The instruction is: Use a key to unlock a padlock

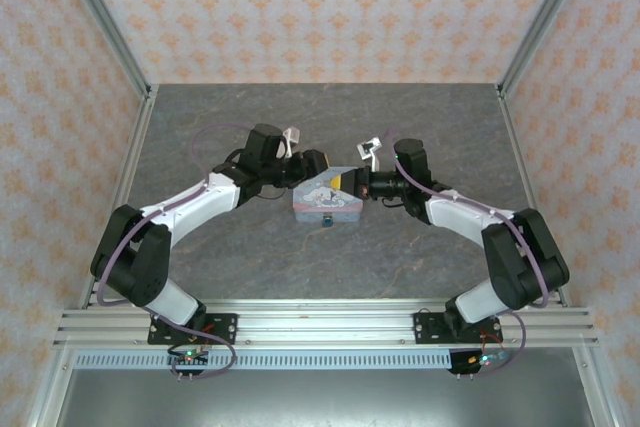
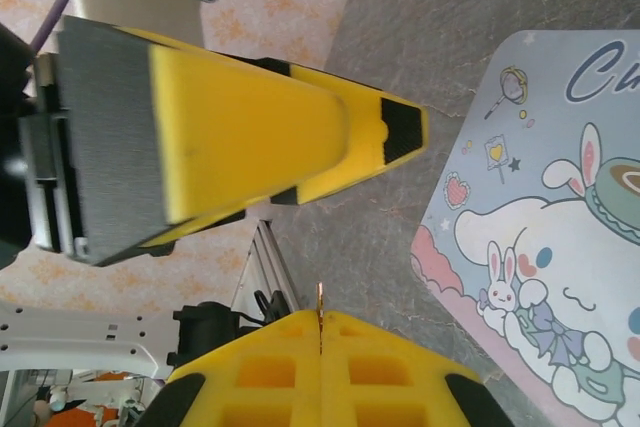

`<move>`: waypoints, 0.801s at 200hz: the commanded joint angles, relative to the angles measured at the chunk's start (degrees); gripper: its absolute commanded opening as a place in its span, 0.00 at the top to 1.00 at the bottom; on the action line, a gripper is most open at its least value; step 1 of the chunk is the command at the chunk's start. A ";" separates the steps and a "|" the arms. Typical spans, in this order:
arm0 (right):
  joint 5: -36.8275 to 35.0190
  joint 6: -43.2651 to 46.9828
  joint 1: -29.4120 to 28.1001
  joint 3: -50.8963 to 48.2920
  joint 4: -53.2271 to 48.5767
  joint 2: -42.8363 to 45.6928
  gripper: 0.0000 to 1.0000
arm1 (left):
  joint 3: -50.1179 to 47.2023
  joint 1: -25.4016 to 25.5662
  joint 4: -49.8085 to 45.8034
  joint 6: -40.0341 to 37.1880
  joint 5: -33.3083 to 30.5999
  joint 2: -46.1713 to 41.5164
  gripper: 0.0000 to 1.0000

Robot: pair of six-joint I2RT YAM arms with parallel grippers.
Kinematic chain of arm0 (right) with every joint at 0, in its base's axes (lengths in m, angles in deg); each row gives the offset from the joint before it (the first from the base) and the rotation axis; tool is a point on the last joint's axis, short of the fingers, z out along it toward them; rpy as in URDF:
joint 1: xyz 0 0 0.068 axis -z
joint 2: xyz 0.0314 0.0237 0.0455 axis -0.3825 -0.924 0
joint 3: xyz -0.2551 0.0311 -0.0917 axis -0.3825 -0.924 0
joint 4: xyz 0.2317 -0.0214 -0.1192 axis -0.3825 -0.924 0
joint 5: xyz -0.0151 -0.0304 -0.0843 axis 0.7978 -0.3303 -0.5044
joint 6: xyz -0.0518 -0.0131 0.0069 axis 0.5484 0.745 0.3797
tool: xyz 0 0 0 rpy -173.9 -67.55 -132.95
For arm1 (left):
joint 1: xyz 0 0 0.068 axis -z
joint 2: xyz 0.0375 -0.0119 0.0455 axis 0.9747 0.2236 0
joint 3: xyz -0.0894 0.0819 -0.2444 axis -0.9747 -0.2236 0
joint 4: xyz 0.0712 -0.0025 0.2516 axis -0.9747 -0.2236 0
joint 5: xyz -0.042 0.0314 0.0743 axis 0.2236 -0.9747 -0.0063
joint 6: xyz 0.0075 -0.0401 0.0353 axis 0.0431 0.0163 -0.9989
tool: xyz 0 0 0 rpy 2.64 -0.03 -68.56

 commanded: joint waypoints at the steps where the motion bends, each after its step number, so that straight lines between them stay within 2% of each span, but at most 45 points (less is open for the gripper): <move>1: 1.55 -0.58 0.36 0.85 3.25 -1.10 1.00 | 1.63 -0.33 0.61 -0.37 -0.17 -1.28 0.35; 43: 1.48 1.57 0.34 1.11 -0.70 0.44 1.00 | 0.81 -0.36 1.59 0.00 0.85 -1.65 0.35; 76: -2.26 -2.79 0.37 0.00 3.54 1.62 1.00 | -2.59 -0.46 3.39 3.64 -1.12 -4.33 0.37; 96: -6.30 -5.53 0.35 -0.42 5.26 3.08 1.00 | -5.33 -0.45 5.79 10.78 -4.02 -6.35 0.38; 114: -12.82 -9.19 0.32 -0.85 5.75 4.44 1.00 | -7.98 -0.44 9.06 19.80 -6.46 -8.00 0.39; 160: -28.83 -23.84 -0.63 -2.71 11.80 5.73 1.00 | -12.09 0.01 18.10 41.23 -11.82 -9.89 0.46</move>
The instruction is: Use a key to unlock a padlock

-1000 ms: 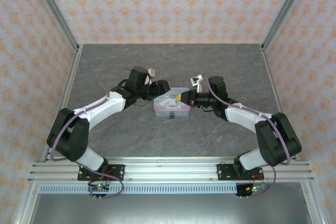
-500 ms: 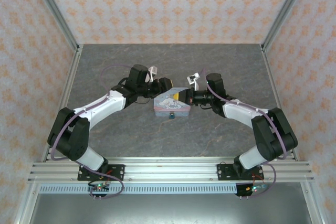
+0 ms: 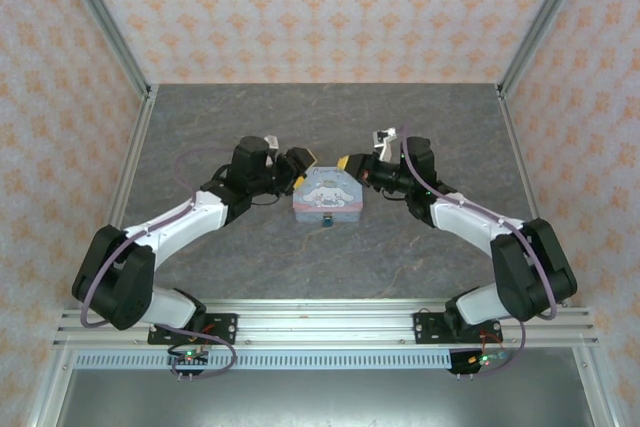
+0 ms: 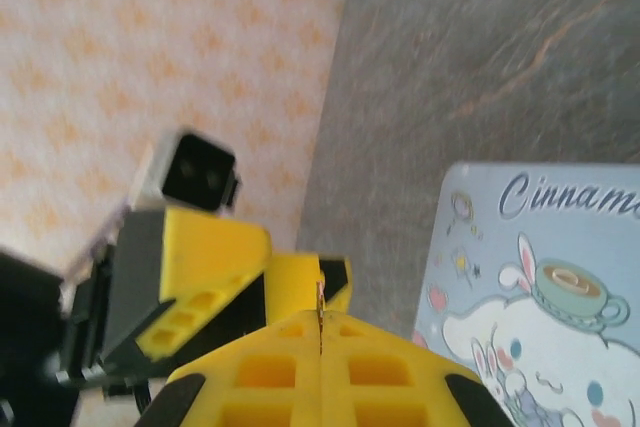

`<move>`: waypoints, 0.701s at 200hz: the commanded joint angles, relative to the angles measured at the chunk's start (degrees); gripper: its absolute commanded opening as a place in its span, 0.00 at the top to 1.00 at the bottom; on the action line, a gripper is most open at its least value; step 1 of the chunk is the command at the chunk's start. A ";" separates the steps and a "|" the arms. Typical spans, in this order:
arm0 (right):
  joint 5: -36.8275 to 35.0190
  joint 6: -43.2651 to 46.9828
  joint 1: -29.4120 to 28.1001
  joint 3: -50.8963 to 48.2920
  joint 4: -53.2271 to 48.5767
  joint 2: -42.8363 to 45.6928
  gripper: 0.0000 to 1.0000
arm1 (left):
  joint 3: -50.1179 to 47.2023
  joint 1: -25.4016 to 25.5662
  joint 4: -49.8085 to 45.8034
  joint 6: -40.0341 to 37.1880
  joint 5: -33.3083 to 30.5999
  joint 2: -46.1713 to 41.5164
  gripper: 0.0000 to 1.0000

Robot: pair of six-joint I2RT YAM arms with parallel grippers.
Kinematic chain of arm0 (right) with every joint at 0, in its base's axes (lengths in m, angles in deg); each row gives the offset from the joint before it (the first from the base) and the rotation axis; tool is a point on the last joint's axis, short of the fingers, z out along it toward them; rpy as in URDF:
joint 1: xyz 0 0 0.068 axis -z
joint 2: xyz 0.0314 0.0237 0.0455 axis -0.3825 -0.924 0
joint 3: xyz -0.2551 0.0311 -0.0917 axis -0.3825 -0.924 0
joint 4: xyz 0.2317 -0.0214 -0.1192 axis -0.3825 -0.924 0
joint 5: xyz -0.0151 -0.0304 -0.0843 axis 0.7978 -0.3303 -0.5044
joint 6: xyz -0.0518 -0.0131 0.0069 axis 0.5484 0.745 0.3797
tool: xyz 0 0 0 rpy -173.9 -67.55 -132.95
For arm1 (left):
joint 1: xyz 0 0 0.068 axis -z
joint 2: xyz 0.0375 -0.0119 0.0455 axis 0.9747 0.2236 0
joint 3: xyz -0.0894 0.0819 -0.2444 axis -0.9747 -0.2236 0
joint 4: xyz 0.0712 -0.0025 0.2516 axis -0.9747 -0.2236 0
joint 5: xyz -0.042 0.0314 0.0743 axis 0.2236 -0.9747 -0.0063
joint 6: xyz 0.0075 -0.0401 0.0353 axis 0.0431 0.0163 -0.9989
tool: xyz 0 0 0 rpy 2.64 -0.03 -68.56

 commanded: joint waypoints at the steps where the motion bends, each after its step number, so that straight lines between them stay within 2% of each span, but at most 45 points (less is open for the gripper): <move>1: -12.14 -10.15 -0.81 -1.90 6.86 1.45 1.00 | -1.69 0.00 7.86 15.33 -5.10 -1.67 0.46; 36: -23.32 -16.29 -5.22 -1.14 8.99 1.00 1.00 | -1.77 1.46 12.22 24.70 -8.79 0.03 0.50; 65: -30.92 -21.55 -8.14 -1.83 14.93 -0.92 1.00 | -1.70 2.49 17.82 31.43 -10.79 2.97 0.51; 92: -33.76 -22.98 -9.91 -0.63 17.40 -2.17 1.00 | -1.12 3.37 21.27 35.22 -12.09 5.51 0.51; 140: -34.76 -22.76 -11.80 1.20 17.95 -2.99 1.00 | 0.77 4.06 22.47 37.65 -13.14 7.33 0.50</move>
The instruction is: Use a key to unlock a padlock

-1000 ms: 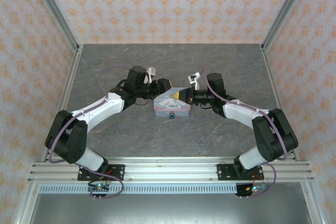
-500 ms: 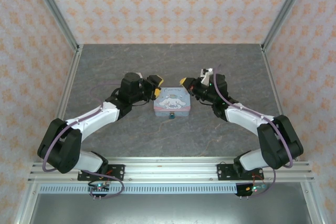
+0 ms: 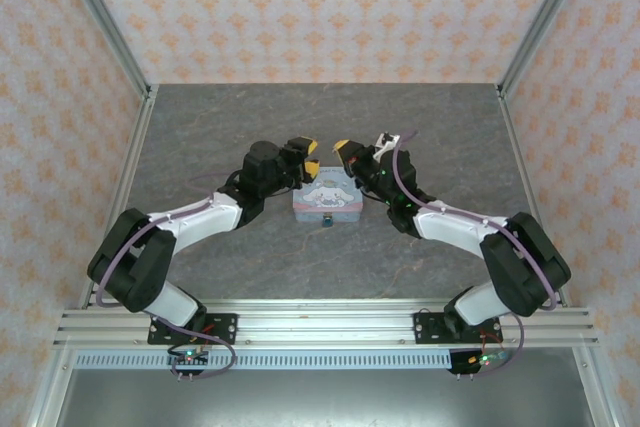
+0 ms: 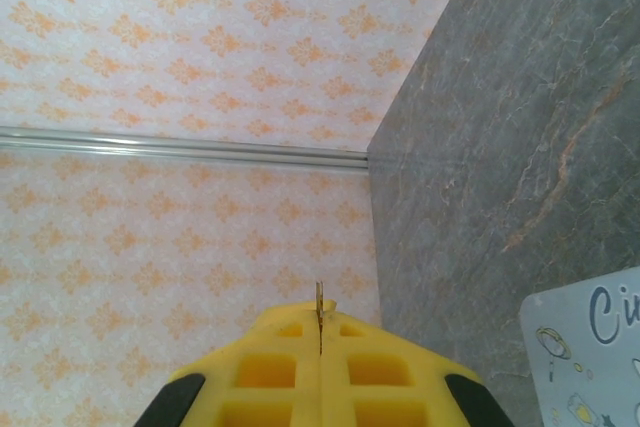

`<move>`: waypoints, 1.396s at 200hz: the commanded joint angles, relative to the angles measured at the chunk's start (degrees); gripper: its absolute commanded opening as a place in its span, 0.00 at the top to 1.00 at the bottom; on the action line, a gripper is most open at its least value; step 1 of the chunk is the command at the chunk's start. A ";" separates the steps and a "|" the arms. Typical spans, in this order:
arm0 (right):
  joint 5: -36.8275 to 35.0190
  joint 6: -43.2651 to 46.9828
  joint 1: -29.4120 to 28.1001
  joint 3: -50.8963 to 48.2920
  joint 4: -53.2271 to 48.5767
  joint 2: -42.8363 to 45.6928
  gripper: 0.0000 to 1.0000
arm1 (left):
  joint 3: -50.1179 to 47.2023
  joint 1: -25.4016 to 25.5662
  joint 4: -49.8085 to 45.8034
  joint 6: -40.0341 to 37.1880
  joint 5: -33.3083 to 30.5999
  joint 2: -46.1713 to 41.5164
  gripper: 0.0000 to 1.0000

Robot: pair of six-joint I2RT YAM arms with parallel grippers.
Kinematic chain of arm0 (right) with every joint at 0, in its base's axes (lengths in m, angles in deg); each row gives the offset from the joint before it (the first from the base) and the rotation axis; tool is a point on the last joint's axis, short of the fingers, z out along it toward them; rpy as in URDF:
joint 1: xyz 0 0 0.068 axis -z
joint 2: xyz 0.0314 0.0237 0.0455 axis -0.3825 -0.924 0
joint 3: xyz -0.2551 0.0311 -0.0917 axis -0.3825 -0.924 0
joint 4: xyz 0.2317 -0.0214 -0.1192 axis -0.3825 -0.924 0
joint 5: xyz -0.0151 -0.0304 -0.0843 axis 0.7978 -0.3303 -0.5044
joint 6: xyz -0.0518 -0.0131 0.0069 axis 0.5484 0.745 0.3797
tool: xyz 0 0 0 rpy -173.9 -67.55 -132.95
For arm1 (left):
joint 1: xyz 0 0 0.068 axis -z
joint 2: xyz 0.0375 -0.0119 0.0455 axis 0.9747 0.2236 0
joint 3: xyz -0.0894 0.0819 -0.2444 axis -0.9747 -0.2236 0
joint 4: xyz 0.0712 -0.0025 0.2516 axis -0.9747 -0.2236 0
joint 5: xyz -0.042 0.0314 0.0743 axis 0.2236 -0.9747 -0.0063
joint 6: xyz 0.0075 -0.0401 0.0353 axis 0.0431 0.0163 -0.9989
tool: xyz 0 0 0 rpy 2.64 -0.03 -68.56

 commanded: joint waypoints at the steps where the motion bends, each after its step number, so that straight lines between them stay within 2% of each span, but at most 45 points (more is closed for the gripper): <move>1: -2.75 -0.88 -0.94 2.29 4.05 -0.46 1.00 | 2.14 0.60 4.02 3.26 -2.08 0.72 0.50; 162: -3.77 -2.33 -2.86 1.88 8.89 -3.10 1.00 | 3.56 3.33 10.22 9.75 -2.63 5.79 0.46; 279: -6.19 -1.58 -2.59 -2.85 8.08 0.94 1.00 | 1.79 3.33 7.87 9.14 -3.84 4.69 0.65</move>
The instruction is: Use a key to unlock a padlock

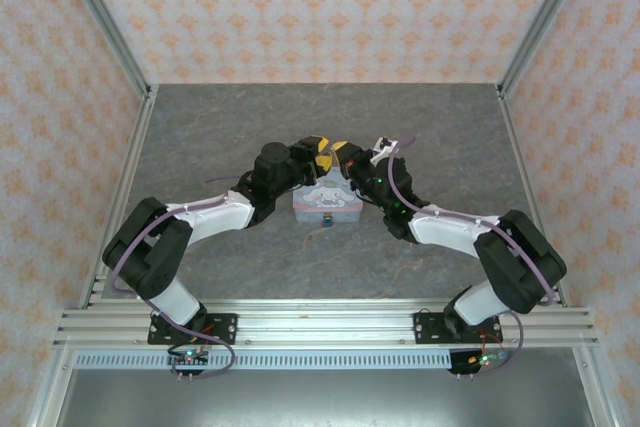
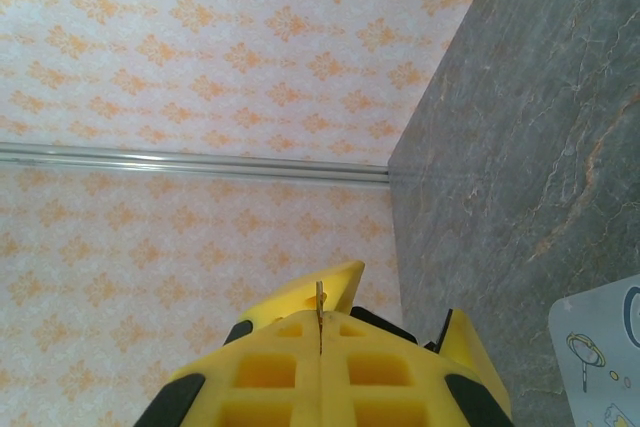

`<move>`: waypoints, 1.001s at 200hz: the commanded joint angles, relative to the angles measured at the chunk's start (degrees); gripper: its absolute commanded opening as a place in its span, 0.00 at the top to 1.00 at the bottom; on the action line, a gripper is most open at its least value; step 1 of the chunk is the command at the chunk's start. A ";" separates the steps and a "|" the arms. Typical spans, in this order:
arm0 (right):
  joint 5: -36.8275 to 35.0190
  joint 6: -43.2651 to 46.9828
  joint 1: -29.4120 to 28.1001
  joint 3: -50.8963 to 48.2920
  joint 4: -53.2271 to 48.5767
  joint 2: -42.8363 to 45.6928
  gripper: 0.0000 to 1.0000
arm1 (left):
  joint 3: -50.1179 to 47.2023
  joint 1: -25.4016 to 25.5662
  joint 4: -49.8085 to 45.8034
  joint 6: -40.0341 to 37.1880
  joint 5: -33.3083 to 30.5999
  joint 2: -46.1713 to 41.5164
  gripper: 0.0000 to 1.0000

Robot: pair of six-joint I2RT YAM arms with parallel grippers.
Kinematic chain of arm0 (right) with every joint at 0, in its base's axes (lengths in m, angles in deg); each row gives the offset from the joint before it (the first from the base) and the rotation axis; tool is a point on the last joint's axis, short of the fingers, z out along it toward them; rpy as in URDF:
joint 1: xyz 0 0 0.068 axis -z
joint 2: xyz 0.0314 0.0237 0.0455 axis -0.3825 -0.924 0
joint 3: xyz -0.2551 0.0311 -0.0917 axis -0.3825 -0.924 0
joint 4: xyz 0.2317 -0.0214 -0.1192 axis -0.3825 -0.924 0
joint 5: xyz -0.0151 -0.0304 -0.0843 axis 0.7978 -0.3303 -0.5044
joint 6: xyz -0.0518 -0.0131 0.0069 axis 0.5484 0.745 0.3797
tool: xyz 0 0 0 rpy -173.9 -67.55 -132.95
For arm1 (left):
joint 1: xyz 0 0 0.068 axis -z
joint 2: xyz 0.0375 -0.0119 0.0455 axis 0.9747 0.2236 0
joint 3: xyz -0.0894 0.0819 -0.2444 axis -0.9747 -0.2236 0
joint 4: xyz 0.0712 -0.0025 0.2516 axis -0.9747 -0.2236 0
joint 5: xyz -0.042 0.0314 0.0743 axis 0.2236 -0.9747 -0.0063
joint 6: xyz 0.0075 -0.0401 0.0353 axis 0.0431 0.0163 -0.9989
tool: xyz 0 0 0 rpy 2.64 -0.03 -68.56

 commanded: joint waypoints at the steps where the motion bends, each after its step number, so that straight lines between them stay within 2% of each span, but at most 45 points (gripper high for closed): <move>1: -1.30 0.32 -0.09 -0.86 2.21 2.07 1.00 | -0.06 0.28 -0.50 0.57 -1.63 -0.67 0.65; 104: -1.27 0.05 0.58 -1.48 2.39 2.07 1.00 | 0.75 0.32 -2.69 -0.23 -1.61 -0.48 0.81; 130: -1.29 -0.10 0.71 -1.61 2.48 1.93 1.00 | 1.19 0.34 -3.16 -0.53 -1.55 -0.28 0.88; 153: -1.08 -0.29 0.97 -2.06 2.47 2.34 1.00 | 1.17 0.30 -3.47 -0.91 -1.45 -0.15 1.00; 161: -0.71 -0.42 1.18 -2.50 2.41 2.63 1.00 | 1.12 0.32 -3.75 -1.34 -1.46 -0.22 1.00; 164: -0.71 -0.54 1.30 -2.79 2.32 2.91 0.97 | 1.09 0.27 -3.90 -1.53 -1.51 -0.29 1.00; 186: 0.14 -0.43 2.99 -6.46 -0.99 6.93 0.62 | 1.47 0.07 -5.50 -6.43 -1.76 -1.28 1.00; 200: 0.98 0.58 4.77 -9.68 -5.79 11.66 0.50 | 3.16 -0.34 -9.24 -12.55 -0.60 -2.10 1.00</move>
